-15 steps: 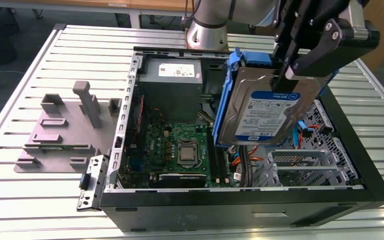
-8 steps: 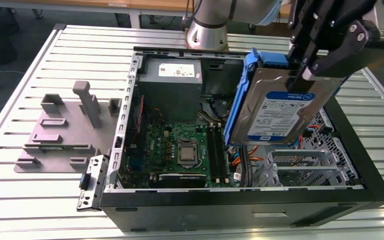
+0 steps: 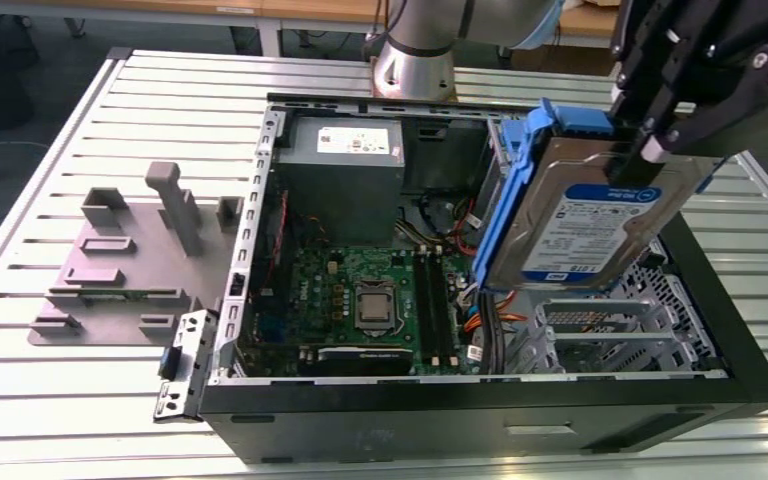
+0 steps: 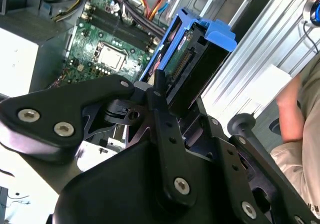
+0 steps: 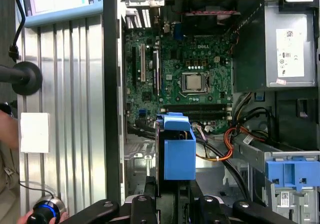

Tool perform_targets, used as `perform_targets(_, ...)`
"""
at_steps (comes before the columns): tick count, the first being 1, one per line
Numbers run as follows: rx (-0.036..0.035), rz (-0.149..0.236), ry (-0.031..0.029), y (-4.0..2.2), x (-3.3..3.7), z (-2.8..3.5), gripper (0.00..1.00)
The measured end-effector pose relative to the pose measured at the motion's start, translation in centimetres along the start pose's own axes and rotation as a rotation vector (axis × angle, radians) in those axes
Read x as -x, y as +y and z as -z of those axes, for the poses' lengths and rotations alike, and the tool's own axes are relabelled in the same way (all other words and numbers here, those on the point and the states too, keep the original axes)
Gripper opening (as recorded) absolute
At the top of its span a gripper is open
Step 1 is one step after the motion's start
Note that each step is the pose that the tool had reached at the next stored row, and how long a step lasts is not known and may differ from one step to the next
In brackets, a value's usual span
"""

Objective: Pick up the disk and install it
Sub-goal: 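Pick up the disk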

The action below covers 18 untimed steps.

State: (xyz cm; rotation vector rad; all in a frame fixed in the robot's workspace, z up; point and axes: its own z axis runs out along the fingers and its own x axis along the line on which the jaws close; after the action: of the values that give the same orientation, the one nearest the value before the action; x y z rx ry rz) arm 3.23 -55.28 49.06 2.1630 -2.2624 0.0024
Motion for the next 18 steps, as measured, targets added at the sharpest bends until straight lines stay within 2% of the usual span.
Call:
perform_targets(11,0.0009,0.000,0.0000,-2.61,0.11,0.00,0.35)
perform_targets(18,0.0028,0.000,0.0002,-4.53,0.20,-0.01,0.35)
